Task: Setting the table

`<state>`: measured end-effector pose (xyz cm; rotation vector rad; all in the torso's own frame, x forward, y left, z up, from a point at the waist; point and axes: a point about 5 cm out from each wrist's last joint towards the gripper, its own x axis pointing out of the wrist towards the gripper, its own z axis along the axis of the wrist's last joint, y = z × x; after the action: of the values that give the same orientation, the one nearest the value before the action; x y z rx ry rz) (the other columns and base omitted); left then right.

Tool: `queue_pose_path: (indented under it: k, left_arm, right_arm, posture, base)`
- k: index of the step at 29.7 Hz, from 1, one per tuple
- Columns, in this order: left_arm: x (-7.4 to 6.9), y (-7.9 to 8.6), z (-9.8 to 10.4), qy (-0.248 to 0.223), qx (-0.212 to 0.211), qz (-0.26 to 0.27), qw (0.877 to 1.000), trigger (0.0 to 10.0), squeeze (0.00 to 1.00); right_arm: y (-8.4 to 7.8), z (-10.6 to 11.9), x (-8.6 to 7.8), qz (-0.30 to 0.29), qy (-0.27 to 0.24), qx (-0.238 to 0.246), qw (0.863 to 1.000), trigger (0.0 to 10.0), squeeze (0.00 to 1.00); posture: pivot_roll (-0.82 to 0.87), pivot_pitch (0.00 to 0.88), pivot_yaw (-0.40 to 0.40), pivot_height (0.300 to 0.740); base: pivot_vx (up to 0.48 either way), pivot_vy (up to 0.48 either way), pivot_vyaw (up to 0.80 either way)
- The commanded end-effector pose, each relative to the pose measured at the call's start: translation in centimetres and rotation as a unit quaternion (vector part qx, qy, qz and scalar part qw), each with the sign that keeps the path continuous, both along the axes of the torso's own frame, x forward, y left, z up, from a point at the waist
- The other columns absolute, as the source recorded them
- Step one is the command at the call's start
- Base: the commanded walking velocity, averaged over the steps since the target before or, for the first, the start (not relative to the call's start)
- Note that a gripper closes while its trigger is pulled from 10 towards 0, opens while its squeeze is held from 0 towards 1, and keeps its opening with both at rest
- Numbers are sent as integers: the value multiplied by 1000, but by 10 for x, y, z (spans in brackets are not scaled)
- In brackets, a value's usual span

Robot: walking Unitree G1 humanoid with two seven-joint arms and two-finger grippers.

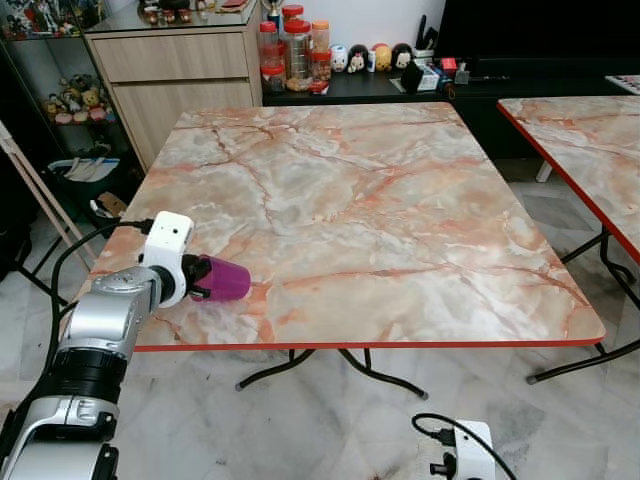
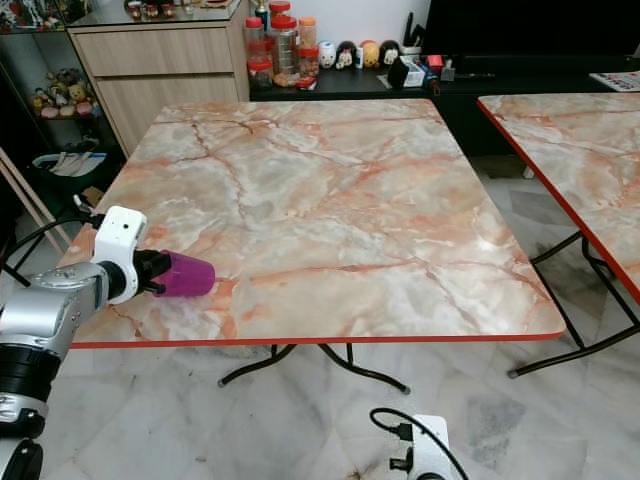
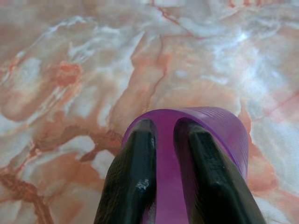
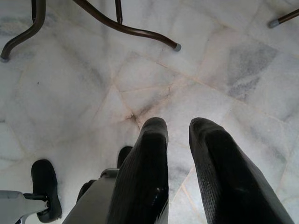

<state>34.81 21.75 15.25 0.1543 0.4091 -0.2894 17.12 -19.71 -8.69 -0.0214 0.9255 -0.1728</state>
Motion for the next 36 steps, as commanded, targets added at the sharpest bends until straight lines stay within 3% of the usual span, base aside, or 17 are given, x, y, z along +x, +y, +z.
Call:
queue_pose_path:
  k: [1,3,7,8,9,22,36]
  left_arm:
    - [1,0,13,-28,2,-16,999,0,0]
    - [0,-4,14,-34,3,-36,999,588,0]
    - [-1,-6,15,-37,1,-46,998,588,0]
    - [-1,-7,16,-38,0,-50,998,6314,0]
    - [-2,-9,17,-40,0,-60,997,10000,0]
    - [-12,-31,24,-58,-1,-151,987,10000,0]
    - [-12,-27,16,-47,13,-140,989,10000,0]
  right_arm:
    - [0,1,3,-6,-7,4,1000,10000,0]
    - [0,2,3,-7,-8,4,1000,10000,0]
    - [0,2,3,-7,-8,5,1000,10000,0]
    - [0,2,3,-7,-9,5,1000,10000,0]
    - [0,2,4,-7,-9,5,1000,10000,0]
    - [3,4,8,-8,-19,11,1000,10000,0]
    - [5,2,6,-7,-14,13,1000,10000,0]
  posture:
    - [15,0,9,740]
    - [16,0,8,740]
    - [16,0,8,740]
    - [15,0,9,740]
    - [15,0,9,740]
    - [16,0,13,740]
    - [17,0,14,740]
  base:
    - [0,0,0]
    - [0,0,0]
    - [0,0,0]
    - [0,0,0]
    - [0,0,0]
    - [0,0,0]
    - [0,0,0]
